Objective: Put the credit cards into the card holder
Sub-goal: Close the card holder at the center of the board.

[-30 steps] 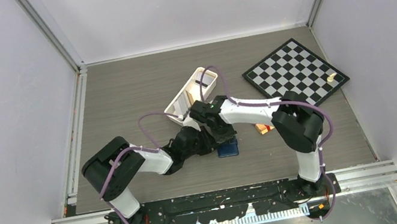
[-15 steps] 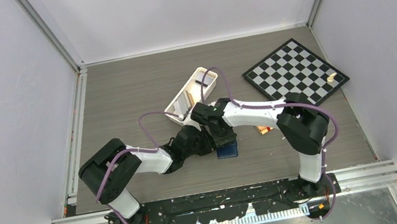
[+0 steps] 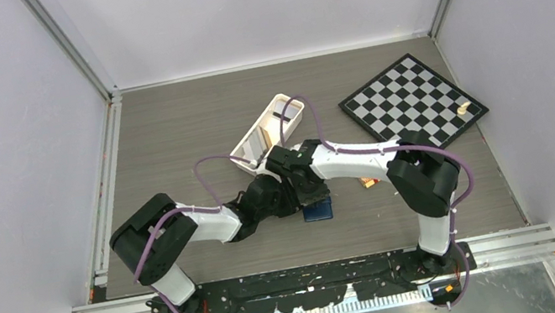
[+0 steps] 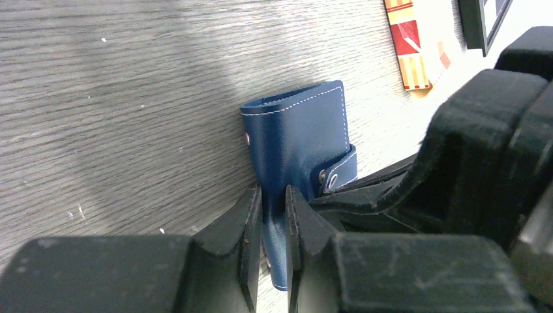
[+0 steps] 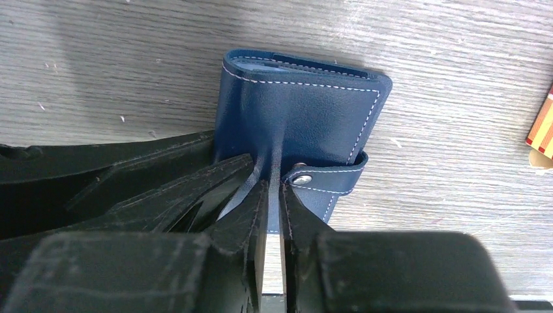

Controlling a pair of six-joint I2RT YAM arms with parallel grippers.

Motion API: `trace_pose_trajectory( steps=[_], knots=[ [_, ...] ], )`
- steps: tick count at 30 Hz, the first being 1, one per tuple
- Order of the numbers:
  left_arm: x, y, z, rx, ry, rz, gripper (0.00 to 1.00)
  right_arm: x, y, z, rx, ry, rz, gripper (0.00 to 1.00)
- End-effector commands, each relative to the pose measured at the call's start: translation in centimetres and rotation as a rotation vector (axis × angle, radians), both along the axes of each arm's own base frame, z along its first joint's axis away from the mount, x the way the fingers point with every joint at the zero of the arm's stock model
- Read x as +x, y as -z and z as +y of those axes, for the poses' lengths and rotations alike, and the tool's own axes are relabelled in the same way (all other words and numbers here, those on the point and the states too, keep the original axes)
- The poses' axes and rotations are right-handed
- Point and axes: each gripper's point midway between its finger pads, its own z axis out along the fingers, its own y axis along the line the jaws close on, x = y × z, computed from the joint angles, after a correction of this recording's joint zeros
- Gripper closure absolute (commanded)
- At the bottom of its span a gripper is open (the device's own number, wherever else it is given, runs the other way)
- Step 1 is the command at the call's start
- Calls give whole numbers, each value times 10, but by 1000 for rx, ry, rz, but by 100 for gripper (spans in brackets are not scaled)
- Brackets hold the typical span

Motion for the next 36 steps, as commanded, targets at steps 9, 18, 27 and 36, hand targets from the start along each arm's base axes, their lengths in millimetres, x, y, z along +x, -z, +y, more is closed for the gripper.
trace_pose_trajectory(
  steps=[9,18,27,36],
  knots=[
    [-20,26,14,112,47,55,100,12,-37,4,40,14,-101,73],
    [-20,26,13,109,48,56,100,20,-37,-5,-14,32,-140,67],
    [-20,26,14,110,48,56,100,22,-18,-9,-59,30,-136,66],
    [-20,26,14,110,48,56,100,21,-10,-13,-86,30,-128,70]
  ],
)
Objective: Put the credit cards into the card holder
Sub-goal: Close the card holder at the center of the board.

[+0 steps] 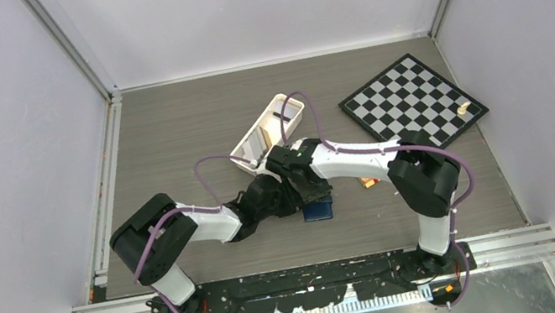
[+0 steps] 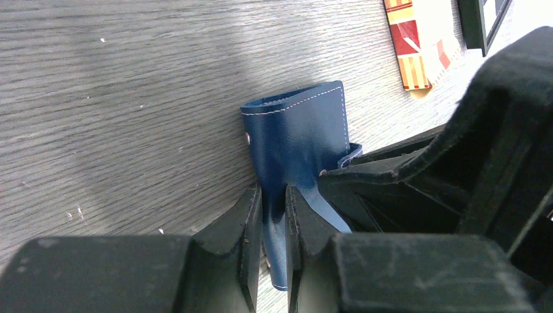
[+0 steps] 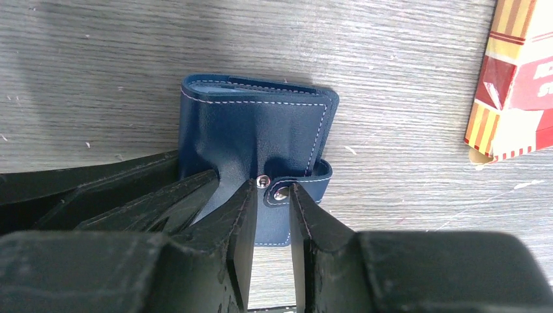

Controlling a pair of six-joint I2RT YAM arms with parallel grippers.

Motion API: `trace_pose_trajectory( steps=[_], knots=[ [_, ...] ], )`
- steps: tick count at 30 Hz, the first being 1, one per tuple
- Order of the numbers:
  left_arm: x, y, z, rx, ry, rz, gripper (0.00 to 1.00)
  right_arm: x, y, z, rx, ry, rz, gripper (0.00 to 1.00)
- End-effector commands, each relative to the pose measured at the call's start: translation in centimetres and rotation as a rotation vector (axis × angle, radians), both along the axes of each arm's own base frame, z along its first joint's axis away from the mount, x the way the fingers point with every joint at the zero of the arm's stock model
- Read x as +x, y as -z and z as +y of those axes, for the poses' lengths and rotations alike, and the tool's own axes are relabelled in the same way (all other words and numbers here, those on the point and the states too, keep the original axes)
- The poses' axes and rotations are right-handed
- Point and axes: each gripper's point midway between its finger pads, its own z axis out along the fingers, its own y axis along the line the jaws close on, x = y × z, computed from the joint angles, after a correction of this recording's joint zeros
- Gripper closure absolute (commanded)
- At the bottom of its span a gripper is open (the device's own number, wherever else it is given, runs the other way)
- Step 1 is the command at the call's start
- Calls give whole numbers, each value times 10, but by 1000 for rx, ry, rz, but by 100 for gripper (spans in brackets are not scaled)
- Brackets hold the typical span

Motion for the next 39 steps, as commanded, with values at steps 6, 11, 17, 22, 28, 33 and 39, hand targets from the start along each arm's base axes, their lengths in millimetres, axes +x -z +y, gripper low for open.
trace_pose_trajectory(
  steps=[6,11,17,22,28,33,39],
  knots=[
    [-20,26,15,111,45,55,100,6,-1,0,-12,18,-36,83],
    [-20,25,15,111,44,54,100,4,4,-4,-34,19,-28,83],
    [-20,26,16,112,44,54,100,3,11,-7,-45,21,-27,80],
    [-21,26,16,113,44,55,100,-1,24,-12,-28,41,-16,85],
    [-21,26,16,115,45,56,100,-8,41,-12,64,76,8,94],
    [-21,24,16,115,45,55,100,-14,55,-15,152,117,32,100],
    [-21,22,18,133,58,48,100,-7,29,-2,263,69,-8,100]
  ],
)
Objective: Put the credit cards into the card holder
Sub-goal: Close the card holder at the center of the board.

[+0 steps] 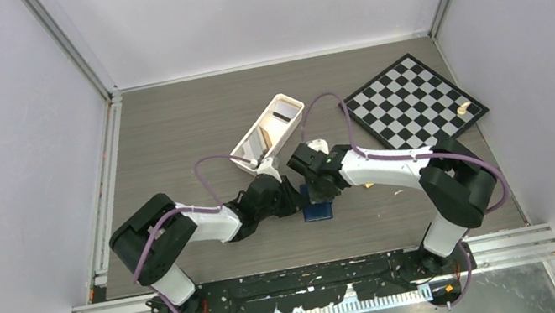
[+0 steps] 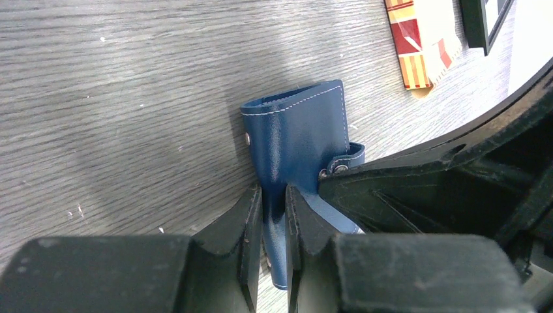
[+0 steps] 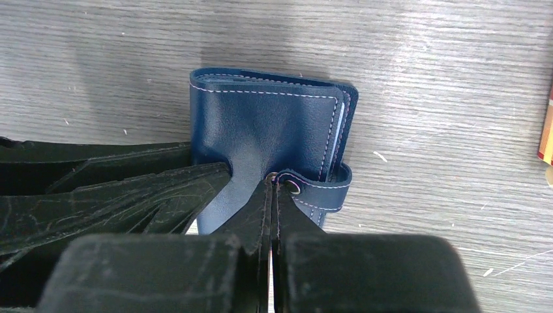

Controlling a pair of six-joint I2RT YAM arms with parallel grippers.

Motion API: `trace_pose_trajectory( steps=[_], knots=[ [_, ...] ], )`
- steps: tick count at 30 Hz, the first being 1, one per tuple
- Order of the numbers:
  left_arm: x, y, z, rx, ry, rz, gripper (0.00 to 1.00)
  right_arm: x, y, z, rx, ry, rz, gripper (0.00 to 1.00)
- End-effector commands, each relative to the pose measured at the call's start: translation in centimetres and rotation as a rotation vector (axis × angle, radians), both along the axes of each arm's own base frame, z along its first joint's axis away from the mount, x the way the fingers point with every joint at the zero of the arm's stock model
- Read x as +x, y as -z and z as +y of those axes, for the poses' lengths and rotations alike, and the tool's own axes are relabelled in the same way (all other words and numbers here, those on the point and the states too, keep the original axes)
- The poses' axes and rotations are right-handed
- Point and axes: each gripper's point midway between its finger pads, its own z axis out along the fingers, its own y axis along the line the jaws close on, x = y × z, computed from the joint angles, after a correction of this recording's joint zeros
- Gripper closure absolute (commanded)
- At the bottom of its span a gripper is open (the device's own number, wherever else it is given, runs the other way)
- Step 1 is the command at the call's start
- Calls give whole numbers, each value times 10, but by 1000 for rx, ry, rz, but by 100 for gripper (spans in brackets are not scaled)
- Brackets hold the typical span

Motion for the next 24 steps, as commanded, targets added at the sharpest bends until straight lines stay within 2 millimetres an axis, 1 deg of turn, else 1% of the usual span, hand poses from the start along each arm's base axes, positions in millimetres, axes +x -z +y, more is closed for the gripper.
trace_pose_trajectory(
  steps=[1,3,7,8,11,13,17,19,21,22,23,24],
  knots=[
    [-21,22,18,136,61,46,100,0,14,0,18,-18,5,100],
    [-20,17,17,135,65,39,100,9,-3,-1,33,-11,-64,99],
    [-23,13,21,155,71,47,100,22,-34,-12,65,17,-188,80],
    [-20,11,25,172,49,36,100,23,-44,-14,85,20,-217,74],
    [-16,4,33,192,10,24,100,24,-59,-20,122,1,-266,60],
    [-13,-2,36,206,-9,20,100,22,-68,-22,143,-23,-281,56],
    [-10,-12,34,205,-29,27,100,15,-77,-17,187,-122,-299,53],
    [-8,-18,30,201,-22,23,99,12,-82,-9,256,-164,-330,50],
    [-5,-24,28,224,-4,12,96,10,-88,0,346,-195,-379,47],
    [-5,-23,29,247,6,15,94,10,-92,3,394,-195,-408,46],
    [-5,-23,29,252,18,19,91,10,-96,6,441,-184,-435,41],
    [-5,-23,28,242,26,26,87,9,-98,7,476,-172,-453,33]
  ],
)
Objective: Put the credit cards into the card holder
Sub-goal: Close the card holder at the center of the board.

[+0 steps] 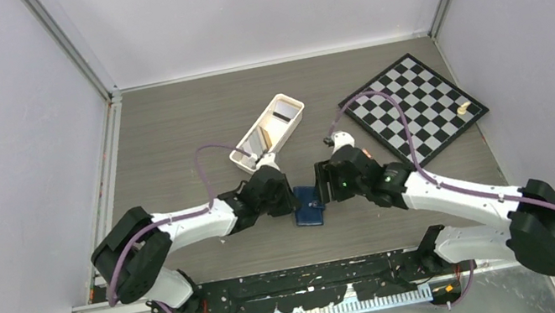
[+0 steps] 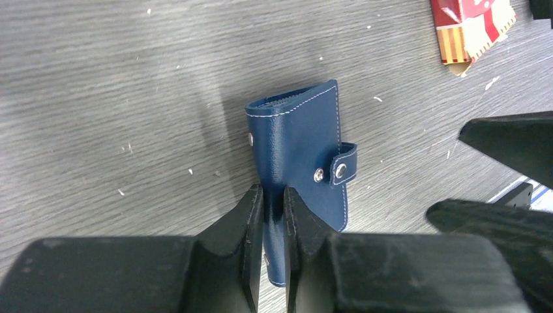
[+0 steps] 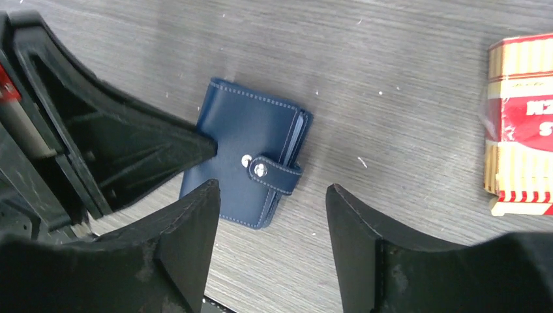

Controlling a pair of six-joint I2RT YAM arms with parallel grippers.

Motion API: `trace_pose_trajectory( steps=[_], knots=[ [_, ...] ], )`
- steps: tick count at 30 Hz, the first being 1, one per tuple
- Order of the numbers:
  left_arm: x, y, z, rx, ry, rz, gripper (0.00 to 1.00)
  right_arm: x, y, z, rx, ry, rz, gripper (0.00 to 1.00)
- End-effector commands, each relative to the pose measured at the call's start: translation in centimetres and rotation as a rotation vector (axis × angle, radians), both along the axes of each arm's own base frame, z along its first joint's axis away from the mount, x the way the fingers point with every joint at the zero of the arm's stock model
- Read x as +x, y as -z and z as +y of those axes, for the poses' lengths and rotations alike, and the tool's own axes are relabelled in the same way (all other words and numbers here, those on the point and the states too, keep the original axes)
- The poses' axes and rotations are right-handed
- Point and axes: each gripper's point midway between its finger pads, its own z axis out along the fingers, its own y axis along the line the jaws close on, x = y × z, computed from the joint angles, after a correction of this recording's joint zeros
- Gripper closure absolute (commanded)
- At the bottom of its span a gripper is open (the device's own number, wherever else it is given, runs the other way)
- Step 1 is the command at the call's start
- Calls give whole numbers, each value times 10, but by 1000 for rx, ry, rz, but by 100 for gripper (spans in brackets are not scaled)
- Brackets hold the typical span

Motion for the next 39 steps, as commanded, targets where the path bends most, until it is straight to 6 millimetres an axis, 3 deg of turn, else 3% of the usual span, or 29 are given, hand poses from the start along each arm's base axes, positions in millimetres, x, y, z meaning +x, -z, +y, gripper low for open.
trace_pose_trajectory(
  steps=[1,6,9,16,22,28,39],
  knots=[
    [5,-8,2,41,35,-10,83,8,-33,25,231,-40,-153,27],
    [0,-11,2,87,133,29,61,15,-28,9,107,35,-104,31],
    [-4,-17,7,112,186,51,55,6,-16,8,64,54,5,39],
    [-5,-33,8,23,225,35,55,-3,5,8,37,219,135,45],
    [11,-27,30,71,128,-62,55,-7,18,27,-62,282,144,55],
    [15,-10,24,10,152,-42,55,-6,24,43,-175,282,129,56],
    [17,-1,11,-31,226,-41,56,1,40,34,-372,354,125,62]
  ],
)
